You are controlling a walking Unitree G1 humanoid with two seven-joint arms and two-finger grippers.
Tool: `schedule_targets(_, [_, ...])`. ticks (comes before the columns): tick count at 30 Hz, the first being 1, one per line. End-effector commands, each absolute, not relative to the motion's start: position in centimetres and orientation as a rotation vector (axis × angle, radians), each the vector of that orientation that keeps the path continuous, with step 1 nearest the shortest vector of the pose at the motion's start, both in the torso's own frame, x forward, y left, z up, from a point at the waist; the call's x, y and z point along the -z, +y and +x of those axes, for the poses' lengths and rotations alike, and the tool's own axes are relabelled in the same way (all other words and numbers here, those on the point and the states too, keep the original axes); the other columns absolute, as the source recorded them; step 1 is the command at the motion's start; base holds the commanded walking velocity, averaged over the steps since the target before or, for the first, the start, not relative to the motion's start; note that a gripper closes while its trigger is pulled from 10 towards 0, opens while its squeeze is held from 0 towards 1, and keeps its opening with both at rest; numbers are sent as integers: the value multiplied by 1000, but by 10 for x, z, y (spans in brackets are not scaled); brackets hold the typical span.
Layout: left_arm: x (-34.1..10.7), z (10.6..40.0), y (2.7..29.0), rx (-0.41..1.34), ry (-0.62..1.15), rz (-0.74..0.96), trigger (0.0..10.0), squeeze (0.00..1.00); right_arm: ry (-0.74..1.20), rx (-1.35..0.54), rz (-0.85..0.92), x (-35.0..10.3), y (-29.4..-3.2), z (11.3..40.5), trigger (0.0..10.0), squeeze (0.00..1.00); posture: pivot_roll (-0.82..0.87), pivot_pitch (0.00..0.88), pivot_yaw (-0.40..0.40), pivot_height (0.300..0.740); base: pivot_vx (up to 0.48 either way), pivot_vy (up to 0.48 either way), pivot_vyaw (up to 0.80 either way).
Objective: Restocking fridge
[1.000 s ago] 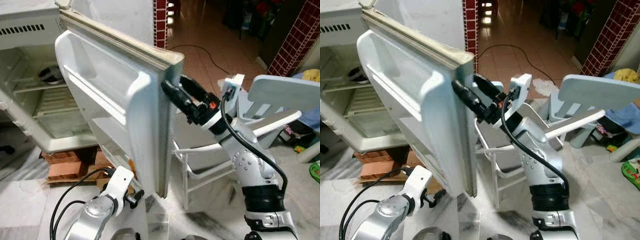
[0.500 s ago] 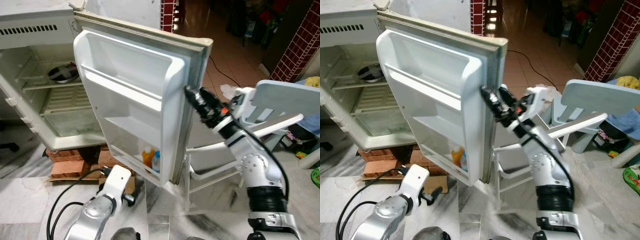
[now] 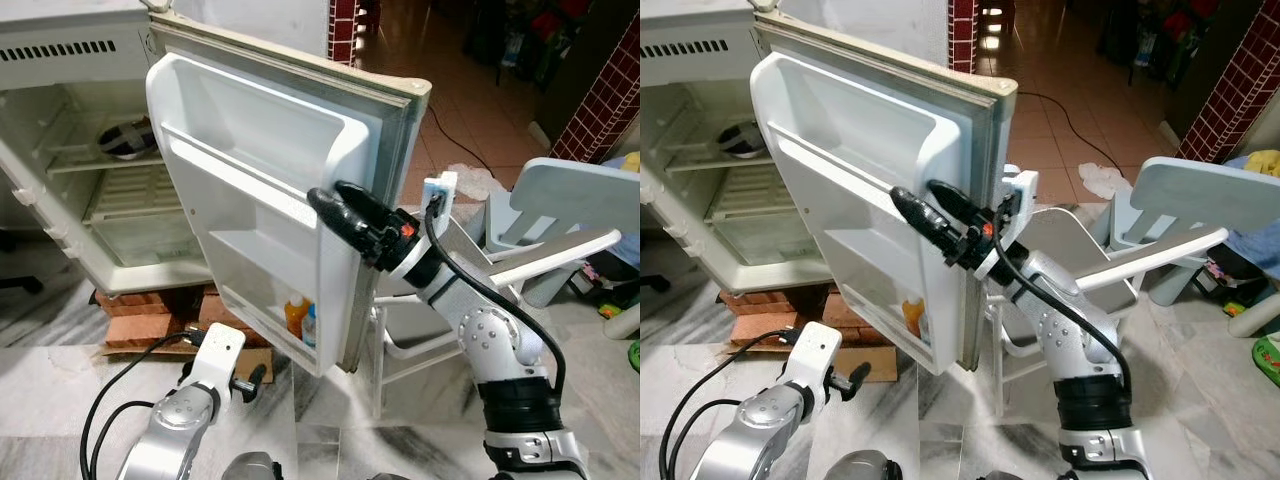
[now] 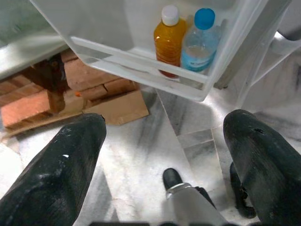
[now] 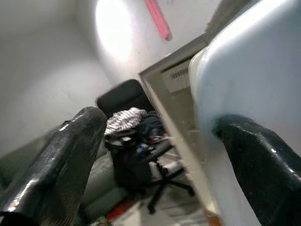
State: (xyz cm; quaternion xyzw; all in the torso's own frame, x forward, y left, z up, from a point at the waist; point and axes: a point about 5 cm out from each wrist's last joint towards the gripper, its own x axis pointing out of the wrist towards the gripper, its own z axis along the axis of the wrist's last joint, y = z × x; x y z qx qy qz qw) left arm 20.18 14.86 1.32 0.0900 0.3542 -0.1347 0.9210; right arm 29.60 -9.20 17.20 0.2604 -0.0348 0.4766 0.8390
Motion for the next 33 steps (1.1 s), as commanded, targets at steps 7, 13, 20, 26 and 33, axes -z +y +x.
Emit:
schedule_targets(7, [-3, 203, 163, 211, 729, 175, 10000, 0, 48, -957, 525, -145, -109, 287, 10000, 0, 128, 0, -4, 740, 0, 0, 0])
schedule_targets(13, [-1, 206, 163, 219, 717, 186, 10000, 0, 138, -1082, 474, -126, -101, 263, 10000, 0, 119, 0, -1, 740, 0, 0, 0])
schedule_targets(20, [-4, 212, 164, 199, 665, 211, 10000, 0, 153, -1018, 399, -121, -106, 266, 10000, 0, 120, 0, -3, 740, 0, 0, 0])
schedule_targets(26, [-9, 219, 171, 180, 622, 253, 10000, 0, 111, -881, 353, -122, -114, 274, 10000, 0, 113, 1, -8, 740, 0, 0, 0])
schedule_targets(33, [-6, 217, 169, 192, 636, 262, 10000, 0, 97, -857, 315, -120, -108, 271, 10000, 0, 102, 3, -12, 740, 0, -412, 0])
